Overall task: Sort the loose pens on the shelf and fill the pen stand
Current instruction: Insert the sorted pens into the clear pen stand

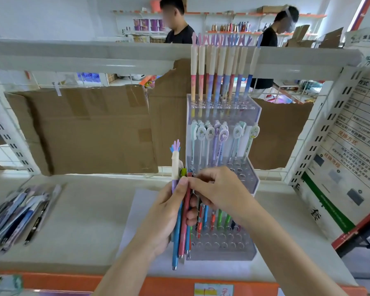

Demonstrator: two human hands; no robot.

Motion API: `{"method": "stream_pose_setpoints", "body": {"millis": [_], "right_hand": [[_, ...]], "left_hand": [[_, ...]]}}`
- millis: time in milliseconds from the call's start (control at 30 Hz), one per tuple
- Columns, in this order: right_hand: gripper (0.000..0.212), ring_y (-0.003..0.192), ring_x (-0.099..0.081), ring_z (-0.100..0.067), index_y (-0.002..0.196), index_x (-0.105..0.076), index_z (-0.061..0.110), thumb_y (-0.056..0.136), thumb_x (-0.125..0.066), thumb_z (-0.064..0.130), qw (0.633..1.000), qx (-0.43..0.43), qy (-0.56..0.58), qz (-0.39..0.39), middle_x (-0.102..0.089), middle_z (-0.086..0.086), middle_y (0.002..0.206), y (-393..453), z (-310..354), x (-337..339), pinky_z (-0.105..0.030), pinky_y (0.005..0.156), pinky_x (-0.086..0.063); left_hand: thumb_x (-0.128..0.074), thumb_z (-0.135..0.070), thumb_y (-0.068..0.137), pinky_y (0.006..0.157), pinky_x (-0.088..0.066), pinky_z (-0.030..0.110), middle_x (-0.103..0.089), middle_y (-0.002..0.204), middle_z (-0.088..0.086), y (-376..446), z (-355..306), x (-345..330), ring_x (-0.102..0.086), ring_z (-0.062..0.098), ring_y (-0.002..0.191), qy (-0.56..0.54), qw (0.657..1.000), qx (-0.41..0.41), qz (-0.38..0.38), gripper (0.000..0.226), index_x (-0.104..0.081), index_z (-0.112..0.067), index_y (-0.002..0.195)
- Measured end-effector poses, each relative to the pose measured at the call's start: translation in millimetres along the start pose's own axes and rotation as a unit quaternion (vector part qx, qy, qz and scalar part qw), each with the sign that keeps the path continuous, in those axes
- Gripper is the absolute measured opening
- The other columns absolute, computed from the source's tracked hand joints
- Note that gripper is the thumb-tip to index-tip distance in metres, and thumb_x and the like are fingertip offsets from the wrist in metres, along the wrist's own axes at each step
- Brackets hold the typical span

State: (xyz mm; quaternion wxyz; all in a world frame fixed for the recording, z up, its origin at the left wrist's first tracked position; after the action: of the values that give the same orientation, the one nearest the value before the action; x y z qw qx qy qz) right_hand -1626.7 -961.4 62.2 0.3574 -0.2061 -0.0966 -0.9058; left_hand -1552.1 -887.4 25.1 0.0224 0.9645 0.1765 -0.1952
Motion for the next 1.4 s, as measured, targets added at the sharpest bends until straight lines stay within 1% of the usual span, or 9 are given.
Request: {"method": "stream_pose_setpoints", "body": {"millis": [133, 267, 333, 433, 500, 633, 867, 1100, 1400], "right_hand": [[0.031, 0.037, -0.053, -0.005, 0.076, -0.060, -0.005, 0.093, -0.054, 0.021, 0.999, -0.003, -0.025, -0.032, -0.058, 0.002, 0.048, -8.2, -6.3, -2.6, -0.019, 0.041, -0.041], [0.025, 0.047, -0.064, -0.018, 0.082, -0.053, -0.003, 0.096, -0.051, 0.018, 0.995, -0.011, 0.083, -0.052, -0.065, -0.017, 0.066, -17.6, -12.0, -5.3, -0.032, 0.047, -0.053], [0.022, 0.052, -0.067, -0.022, 0.082, -0.048, 0.000, 0.096, -0.051, 0.017, 0.987, -0.001, 0.140, -0.078, -0.066, -0.019, 0.069, -21.6, -14.0, -3.5, -0.028, 0.049, -0.054], [0.018, 0.056, -0.069, -0.015, 0.078, -0.047, 0.010, 0.095, -0.052, 0.015, 0.988, 0.044, 0.100, -0.111, -0.069, -0.012, 0.066, -30.1, -17.9, -2.0, -0.013, 0.051, -0.047], [0.018, 0.057, -0.067, -0.006, 0.077, -0.046, 0.017, 0.094, -0.053, 0.015, 0.985, 0.081, 0.035, -0.146, -0.069, -0.005, 0.065, -36.7, -24.5, -0.1, -0.009, 0.053, -0.045], [0.017, 0.060, -0.065, 0.003, 0.080, -0.045, 0.023, 0.092, -0.056, 0.017, 0.967, 0.130, -0.080, -0.206, -0.067, 0.002, 0.065, -46.7, -45.9, 6.1, -0.018, 0.059, -0.049], [0.020, 0.061, -0.067, -0.016, 0.082, -0.042, 0.023, 0.093, -0.057, 0.016, 0.954, 0.133, -0.135, -0.233, -0.064, 0.000, 0.067, -44.6, -68.7, 6.5, -0.042, 0.057, -0.050], [0.013, 0.062, -0.065, -0.023, 0.087, -0.050, 0.013, 0.094, -0.055, 0.023, 0.953, 0.150, -0.158, -0.212, -0.064, -0.004, 0.067, -37.4, -68.2, 1.4, -0.043, 0.054, -0.052], [0.012, 0.060, -0.064, -0.023, 0.086, -0.048, 0.014, 0.095, -0.053, 0.021, 0.952, 0.148, -0.163, -0.211, -0.063, -0.004, 0.068, -34.3, -70.7, -1.0, -0.043, 0.053, -0.052]], "left_hand": [[-0.041, -0.020, 0.099, 0.045, -0.043, 0.023, -0.054, 0.061, 0.010, -2.1, 13.0, 14.4, -0.047, 0.017, 0.047, 0.046, 0.998, -0.006, -0.050, 0.027, -0.052, 0.004, 0.094], [-0.041, -0.016, 0.099, 0.047, -0.041, 0.026, -0.046, 0.061, 0.011, -5.5, 26.5, 36.4, -0.046, 0.016, 0.049, 0.097, 0.985, 0.003, -0.139, 0.020, -0.051, -0.003, 0.088], [-0.041, -0.016, 0.099, 0.038, -0.037, 0.020, -0.040, 0.057, 0.007, -7.0, 33.4, 47.0, -0.043, 0.011, 0.039, 0.084, 0.978, 0.016, -0.193, 0.021, -0.044, -0.009, 0.080], [-0.039, -0.018, 0.101, 0.033, -0.032, 0.016, -0.038, 0.061, 0.005, -8.2, 45.6, 62.9, -0.039, 0.007, 0.033, 0.031, 0.969, 0.047, -0.242, 0.024, -0.038, -0.013, 0.077], [-0.040, -0.020, 0.100, 0.034, -0.032, 0.016, -0.040, 0.066, 0.006, -9.3, 52.2, 70.1, -0.040, 0.008, 0.035, 0.001, 0.967, 0.064, -0.249, 0.022, -0.039, -0.012, 0.080], [-0.040, -0.022, 0.100, 0.035, -0.033, 0.017, -0.044, 0.067, 0.005, -11.6, 54.4, 71.4, -0.041, 0.008, 0.036, -0.027, 0.968, 0.067, -0.240, 0.020, -0.041, -0.012, 0.083], [-0.041, -0.022, 0.100, 0.035, -0.036, 0.020, -0.046, 0.065, 0.005, -10.7, 53.6, 62.7, -0.042, 0.010, 0.038, -0.013, 0.972, 0.073, -0.221, 0.020, -0.042, -0.010, 0.084], [-0.043, -0.023, 0.098, 0.039, -0.039, 0.022, -0.048, 0.063, 0.006, -13.2, 49.3, 54.9, -0.046, 0.011, 0.041, 0.000, 0.976, 0.067, -0.205, 0.019, -0.045, -0.008, 0.087], [-0.044, -0.024, 0.097, 0.041, -0.043, 0.022, -0.050, 0.061, 0.005, -15.9, 50.2, 57.0, -0.048, 0.013, 0.044, 0.012, 0.978, 0.070, -0.198, 0.019, -0.046, -0.007, 0.091]]}}
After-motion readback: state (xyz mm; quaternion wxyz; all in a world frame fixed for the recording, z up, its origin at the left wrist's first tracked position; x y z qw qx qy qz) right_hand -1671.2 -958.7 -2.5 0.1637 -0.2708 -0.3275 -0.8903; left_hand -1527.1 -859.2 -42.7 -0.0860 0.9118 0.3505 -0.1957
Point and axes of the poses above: each hand's wrist, its own y-axis towards the middle knuckle, its own x-axis out of the back of the hand, z = x × y, the point moved 6 cm from there along y, towards the middle knuckle
